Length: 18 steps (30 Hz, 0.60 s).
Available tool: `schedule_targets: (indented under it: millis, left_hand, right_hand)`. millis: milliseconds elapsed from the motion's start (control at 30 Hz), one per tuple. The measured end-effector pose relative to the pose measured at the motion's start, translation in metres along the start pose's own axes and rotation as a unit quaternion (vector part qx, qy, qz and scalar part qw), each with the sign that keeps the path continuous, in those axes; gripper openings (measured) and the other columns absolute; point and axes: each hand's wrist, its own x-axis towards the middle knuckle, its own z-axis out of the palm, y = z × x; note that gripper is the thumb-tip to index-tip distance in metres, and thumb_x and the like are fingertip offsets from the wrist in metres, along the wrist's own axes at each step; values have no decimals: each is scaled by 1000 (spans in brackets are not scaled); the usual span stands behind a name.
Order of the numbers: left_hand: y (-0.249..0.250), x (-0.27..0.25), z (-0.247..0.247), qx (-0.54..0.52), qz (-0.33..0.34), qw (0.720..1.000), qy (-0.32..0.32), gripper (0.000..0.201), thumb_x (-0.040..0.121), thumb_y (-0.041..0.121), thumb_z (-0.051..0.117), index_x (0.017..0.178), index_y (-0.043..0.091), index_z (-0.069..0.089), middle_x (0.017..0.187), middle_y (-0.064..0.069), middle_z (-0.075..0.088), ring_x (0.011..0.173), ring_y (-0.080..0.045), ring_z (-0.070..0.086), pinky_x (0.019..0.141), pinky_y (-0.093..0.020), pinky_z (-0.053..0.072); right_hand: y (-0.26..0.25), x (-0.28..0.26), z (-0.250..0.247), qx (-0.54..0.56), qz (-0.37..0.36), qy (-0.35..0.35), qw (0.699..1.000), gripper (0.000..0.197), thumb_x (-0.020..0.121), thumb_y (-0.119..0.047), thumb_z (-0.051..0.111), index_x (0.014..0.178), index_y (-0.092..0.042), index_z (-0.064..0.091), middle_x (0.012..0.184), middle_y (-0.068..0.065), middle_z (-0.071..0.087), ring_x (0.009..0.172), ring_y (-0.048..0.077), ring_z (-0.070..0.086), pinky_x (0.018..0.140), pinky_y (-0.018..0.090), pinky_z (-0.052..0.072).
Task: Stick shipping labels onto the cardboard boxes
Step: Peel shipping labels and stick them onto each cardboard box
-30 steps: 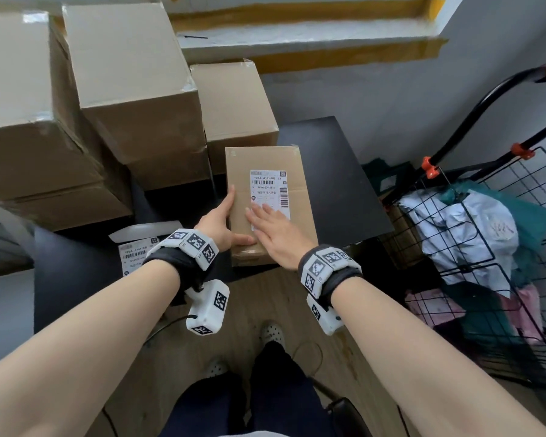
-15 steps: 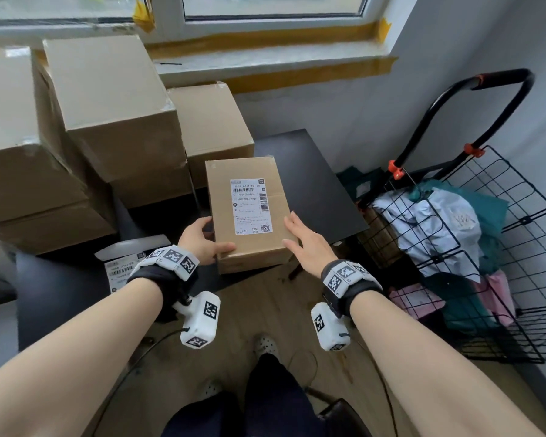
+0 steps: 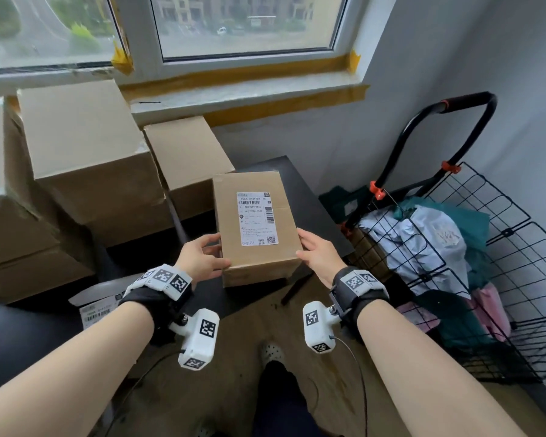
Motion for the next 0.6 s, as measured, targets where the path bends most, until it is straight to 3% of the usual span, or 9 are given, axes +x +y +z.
schedule_targets:
  millis: [67, 133, 300, 433, 600]
  left_hand:
    - [9, 12, 16, 0, 12, 1000, -1, 65, 74, -16, 66, 132, 6, 48, 122, -15, 60, 110, -25, 59, 72, -28, 57]
    - [20, 27, 34, -14, 11, 1000, -4, 66, 72, -15, 69, 131, 5, 49, 124, -16, 60, 115, -25, 58, 76, -31, 57]
    - [45, 60, 77, -14, 7, 1000, 0, 62, 70, -16, 71, 127, -4, 51, 117, -21, 63, 102, -26, 62, 60, -17, 57]
    - [56, 74, 106, 15, 6, 1000, 3, 61, 68, -10, 76, 125, -3, 55, 112, -14, 67, 102, -20, 64, 59, -14, 56]
    - [67, 84, 128, 48, 24, 999, -4, 61, 68, -3, 79, 125, -1, 56, 114, -10, 68, 102, -15, 65, 61, -12, 55]
  right_hand:
    - [-8, 17, -22, -7, 5, 3, 1000, 59, 84, 17, 49, 137, -10, 46, 137, 7, 54, 128, 19, 49, 109, 44, 40]
    - [-17, 36, -46, -13, 19, 6, 1000, 61, 83, 18, 50, 137, -9, 46, 138, 9, 52, 129, 20, 47, 108, 45, 41]
    - [-36, 88, -102, -43, 53, -11, 998, 61, 78, 21, 51, 131, -7, 51, 134, 15, 54, 123, 27, 53, 99, 47, 48]
    - [-53, 110, -144, -46, 93, -77, 992, 60, 78, 26, 46, 130, -4, 50, 120, 14, 58, 104, 24, 58, 75, 27, 54]
    - [-57, 134, -177, -68, 122, -114, 984, 65, 77, 22, 52, 134, -9, 49, 121, 13, 61, 105, 25, 61, 81, 30, 54]
